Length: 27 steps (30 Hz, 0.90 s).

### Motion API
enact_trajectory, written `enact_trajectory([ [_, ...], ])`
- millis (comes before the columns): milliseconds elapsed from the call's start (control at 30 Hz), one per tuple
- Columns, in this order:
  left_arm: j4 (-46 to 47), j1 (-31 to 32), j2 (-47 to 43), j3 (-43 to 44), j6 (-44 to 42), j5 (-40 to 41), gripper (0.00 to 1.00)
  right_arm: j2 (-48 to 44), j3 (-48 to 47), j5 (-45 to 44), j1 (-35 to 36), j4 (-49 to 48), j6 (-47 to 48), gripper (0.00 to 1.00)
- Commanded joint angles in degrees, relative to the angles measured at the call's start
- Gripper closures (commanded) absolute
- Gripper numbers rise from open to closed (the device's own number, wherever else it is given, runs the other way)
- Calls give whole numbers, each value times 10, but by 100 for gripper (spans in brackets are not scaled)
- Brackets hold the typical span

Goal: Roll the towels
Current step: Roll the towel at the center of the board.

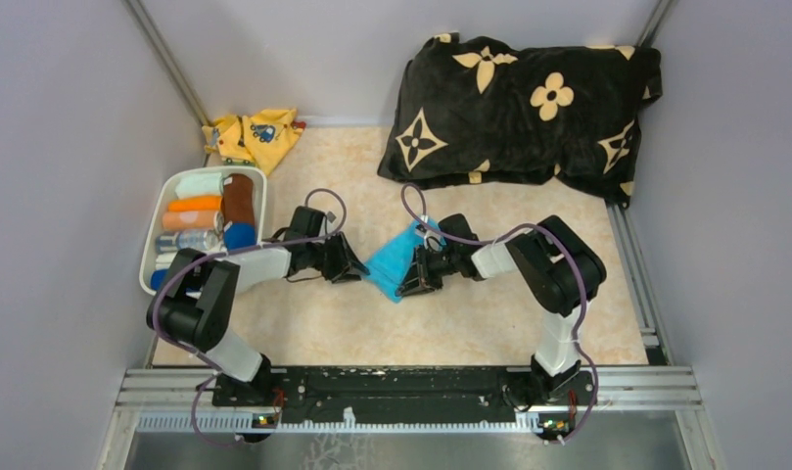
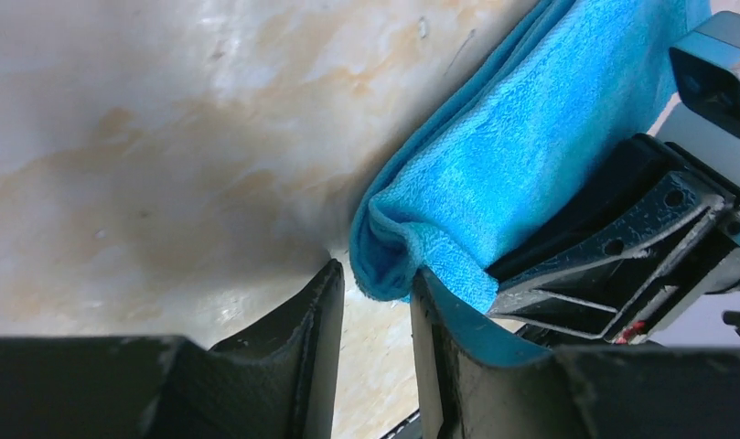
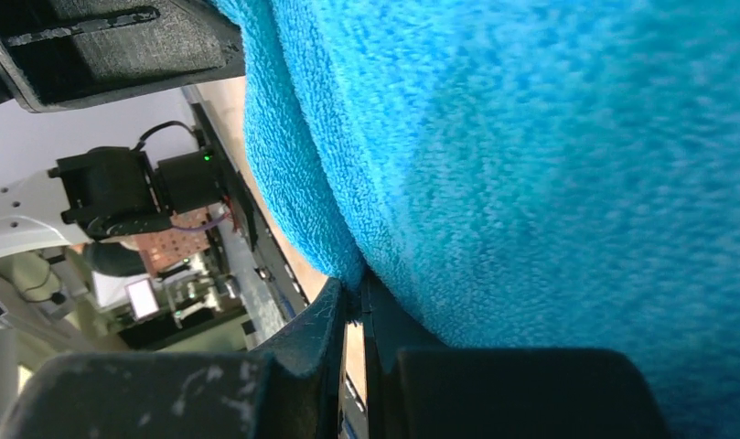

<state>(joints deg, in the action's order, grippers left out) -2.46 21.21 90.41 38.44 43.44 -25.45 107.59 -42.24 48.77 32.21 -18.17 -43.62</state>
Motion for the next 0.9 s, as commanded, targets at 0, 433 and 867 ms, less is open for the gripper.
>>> enact_trajectory([
  [0,11,21,24,32,-11,10,62,-54,-33,-54,0,96,78,94],
  [433,-80,21,-34,60,30,42,45,-49,0,-82,5,68,62,100],
  [867,-18,33,23,96,129,-20,45,-39,3,-66,5,36,36,100],
])
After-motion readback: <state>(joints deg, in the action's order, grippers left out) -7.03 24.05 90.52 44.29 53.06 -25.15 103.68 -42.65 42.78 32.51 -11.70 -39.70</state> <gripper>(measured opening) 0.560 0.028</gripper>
